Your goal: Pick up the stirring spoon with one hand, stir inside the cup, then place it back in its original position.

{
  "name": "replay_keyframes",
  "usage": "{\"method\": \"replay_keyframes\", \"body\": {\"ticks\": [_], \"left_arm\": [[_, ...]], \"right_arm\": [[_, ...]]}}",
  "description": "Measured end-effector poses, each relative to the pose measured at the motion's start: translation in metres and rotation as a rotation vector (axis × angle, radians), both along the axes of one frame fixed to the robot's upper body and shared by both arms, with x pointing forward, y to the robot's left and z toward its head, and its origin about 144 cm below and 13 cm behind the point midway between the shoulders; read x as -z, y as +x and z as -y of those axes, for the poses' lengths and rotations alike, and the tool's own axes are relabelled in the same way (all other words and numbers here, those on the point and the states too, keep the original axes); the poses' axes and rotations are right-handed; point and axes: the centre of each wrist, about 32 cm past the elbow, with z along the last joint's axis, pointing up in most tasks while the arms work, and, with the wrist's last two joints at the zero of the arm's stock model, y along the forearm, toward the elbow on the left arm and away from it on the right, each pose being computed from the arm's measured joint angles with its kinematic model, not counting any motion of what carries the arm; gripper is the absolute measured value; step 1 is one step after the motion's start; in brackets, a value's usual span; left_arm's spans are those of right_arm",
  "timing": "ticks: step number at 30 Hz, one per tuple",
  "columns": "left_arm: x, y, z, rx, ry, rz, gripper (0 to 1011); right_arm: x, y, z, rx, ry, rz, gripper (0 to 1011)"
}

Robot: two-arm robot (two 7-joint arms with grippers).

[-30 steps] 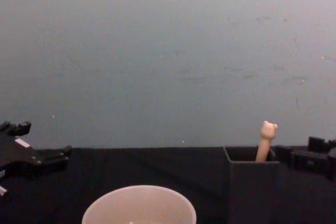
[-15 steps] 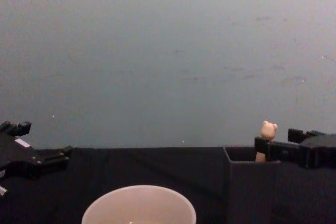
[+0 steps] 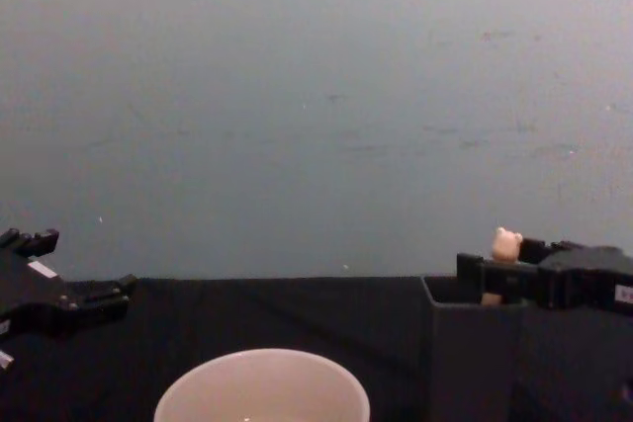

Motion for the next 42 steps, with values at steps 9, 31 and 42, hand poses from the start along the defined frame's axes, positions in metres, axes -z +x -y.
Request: {"method": "replay_keyframes", "body": {"ticks": [9, 31, 42], "left_arm": [[0.0, 0.0, 0.0, 0.0, 0.0, 0.0, 1001], [0.0, 0.0, 0.0, 0.0, 0.0, 0.0, 1001], [0.0, 0.0, 0.0, 0.0, 0.0, 0.0, 1001]], "right_arm": [[0.0013, 0.0029, -0.0014, -0.01, -0.007, -0.003, 1004], [0.0018, 0.0055, -0.0028, -0.017, -0.014, 0.005, 1004], [0.0018, 0.0054, -0.0026, -0.016, -0.012, 0.004, 786]]}}
